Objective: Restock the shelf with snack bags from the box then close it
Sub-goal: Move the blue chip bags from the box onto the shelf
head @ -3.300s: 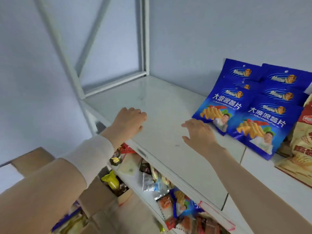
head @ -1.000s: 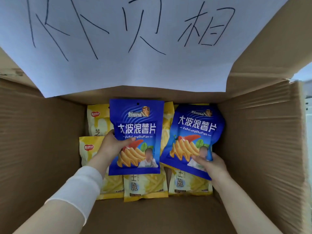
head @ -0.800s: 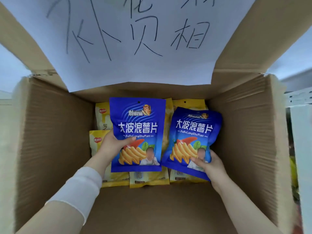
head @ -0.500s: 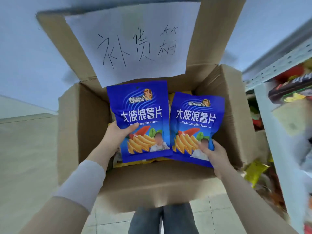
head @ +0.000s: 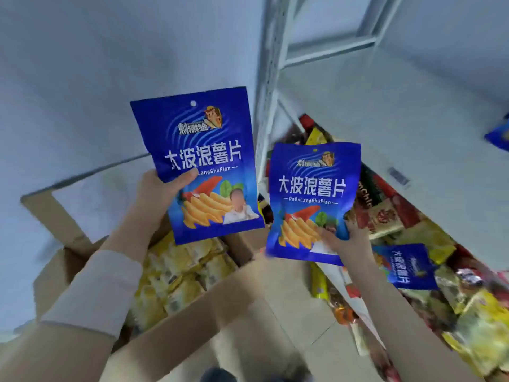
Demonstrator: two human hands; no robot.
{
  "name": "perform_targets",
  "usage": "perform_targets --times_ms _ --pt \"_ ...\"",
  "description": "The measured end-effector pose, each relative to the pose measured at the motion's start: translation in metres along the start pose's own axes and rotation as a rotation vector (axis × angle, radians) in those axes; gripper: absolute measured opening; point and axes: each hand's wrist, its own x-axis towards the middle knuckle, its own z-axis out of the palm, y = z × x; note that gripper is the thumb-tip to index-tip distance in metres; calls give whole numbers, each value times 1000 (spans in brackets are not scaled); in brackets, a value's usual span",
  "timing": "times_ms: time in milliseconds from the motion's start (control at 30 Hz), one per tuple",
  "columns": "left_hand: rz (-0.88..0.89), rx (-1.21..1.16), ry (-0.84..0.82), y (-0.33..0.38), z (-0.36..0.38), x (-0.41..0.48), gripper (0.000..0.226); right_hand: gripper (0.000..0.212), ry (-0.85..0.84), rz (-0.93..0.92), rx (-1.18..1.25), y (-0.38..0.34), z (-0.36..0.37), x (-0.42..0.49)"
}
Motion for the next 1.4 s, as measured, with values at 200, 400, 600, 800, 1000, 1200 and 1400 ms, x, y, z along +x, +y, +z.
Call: perform_targets --times_ms 200,400,600,800,1000,1200,1400 --pt "167 -55 -228 96 160 -17 25 21 162 -136 113 -31 -158 8" --pt "273 -44 -471 148 317 -33 25 11 417 -136 217 -17 -295 22" --pt "298 -6 -692 162 468 -29 17 11 657 -95 283 5 -381 62" --pt "257 102 -915 155 599 -7 22 16 826 7 253 22 -434 103" --pt "288 267 -975 139 678 9 19 25 954 169 190 39 -454 126" --pt "376 338 -842 129 699 -2 57 42 1043 254 19 43 -454 135" --pt "378 313 -805 129 694 -7 64 74 1123 225 -82 35 -445 131"
